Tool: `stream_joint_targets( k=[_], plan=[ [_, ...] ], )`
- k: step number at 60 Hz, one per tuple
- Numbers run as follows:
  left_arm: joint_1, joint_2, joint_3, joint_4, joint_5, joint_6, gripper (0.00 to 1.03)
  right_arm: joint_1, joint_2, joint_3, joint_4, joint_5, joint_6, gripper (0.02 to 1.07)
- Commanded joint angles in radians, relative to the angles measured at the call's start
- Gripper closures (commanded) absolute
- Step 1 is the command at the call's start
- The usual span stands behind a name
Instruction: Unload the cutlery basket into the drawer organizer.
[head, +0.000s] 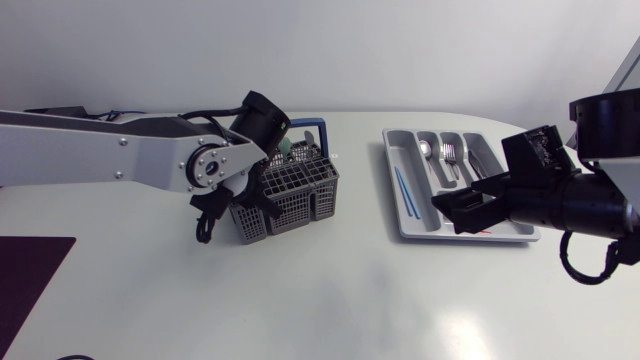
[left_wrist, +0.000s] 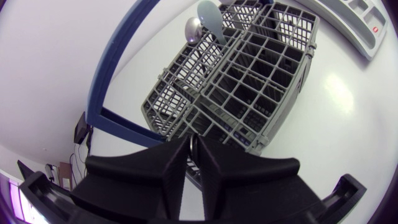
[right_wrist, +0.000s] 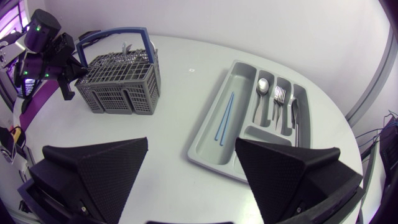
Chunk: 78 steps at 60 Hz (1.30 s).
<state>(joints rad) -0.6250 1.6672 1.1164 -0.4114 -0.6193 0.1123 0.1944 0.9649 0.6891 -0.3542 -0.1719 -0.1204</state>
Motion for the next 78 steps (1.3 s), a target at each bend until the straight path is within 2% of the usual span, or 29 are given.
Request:
stream_joint_targets(
  k=[1, 27, 40, 78],
  plan=[
    [-0.010, 0.014, -0.015, 0.010, -0.016, -0.003, 0.96, -0.006, -0.008, -0.031, 0.021, 0.005, -0.010, 0.06],
    [-0.010, -0.017, -0.006, 0.010, -0.016, 0.015, 1.00, -0.004, -0.005, -0.036, 0.026, 0.008, -0.013, 0.06],
    [-0.053, -0.073, -0.020, 0.008, -0.016, 0.026, 1.00, 0.002, 0.000, -0.034, 0.027, 0.008, -0.015, 0.06],
    [-0.119, -0.146, -0.017, -0.032, -0.114, 0.109, 1.00, 0.019, 0.008, -0.046, 0.044, 0.009, -0.013, 0.06]
  ],
)
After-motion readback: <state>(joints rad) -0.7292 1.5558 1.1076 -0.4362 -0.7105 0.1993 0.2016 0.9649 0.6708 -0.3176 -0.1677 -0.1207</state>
